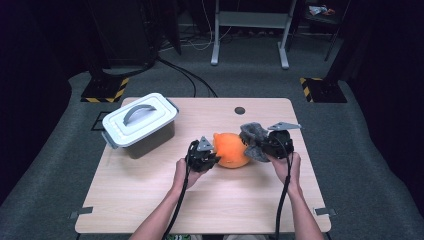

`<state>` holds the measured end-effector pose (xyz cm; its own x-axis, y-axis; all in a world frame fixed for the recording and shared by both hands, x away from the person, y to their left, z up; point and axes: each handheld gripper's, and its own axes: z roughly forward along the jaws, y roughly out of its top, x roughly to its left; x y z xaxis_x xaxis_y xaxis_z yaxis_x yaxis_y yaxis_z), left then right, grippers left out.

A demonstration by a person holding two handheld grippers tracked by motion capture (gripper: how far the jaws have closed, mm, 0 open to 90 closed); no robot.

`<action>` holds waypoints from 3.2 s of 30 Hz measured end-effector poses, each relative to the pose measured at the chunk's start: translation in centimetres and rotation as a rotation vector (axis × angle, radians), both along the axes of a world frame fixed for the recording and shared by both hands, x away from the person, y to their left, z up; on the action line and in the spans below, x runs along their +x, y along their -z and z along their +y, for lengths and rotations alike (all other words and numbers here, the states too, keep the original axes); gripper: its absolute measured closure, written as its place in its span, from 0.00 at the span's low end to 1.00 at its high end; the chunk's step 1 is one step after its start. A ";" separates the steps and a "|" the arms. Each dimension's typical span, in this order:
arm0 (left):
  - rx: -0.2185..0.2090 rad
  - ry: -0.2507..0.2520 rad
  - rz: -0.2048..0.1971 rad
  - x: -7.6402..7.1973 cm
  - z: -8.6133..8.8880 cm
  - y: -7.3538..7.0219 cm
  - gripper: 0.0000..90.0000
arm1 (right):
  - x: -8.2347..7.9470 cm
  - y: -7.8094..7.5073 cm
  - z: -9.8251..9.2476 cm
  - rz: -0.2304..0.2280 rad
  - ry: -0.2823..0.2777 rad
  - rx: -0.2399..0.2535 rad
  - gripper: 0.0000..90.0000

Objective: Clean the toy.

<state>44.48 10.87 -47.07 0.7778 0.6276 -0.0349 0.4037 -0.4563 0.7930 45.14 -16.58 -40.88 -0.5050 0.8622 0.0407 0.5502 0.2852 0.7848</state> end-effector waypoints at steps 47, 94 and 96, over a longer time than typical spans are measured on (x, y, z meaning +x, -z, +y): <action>-0.098 -0.037 0.055 -0.2 -0.5 -0.3 0.88 | 0.1 0.1 1.9 -0.013 -0.032 0.055 0.84; -0.118 -0.067 0.104 0.5 0.1 0.3 0.88 | 1.5 4.8 0.5 0.048 0.047 -0.037 0.85; -0.114 -0.064 0.103 0.5 0.1 0.3 0.88 | 1.6 5.3 0.2 0.066 0.065 -0.033 0.85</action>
<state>45.01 11.01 -47.35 0.7250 0.6631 -0.1861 0.5106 -0.3361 0.7914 46.79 -16.38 -46.21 -0.4454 0.8943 0.0430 0.6186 0.2727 0.7368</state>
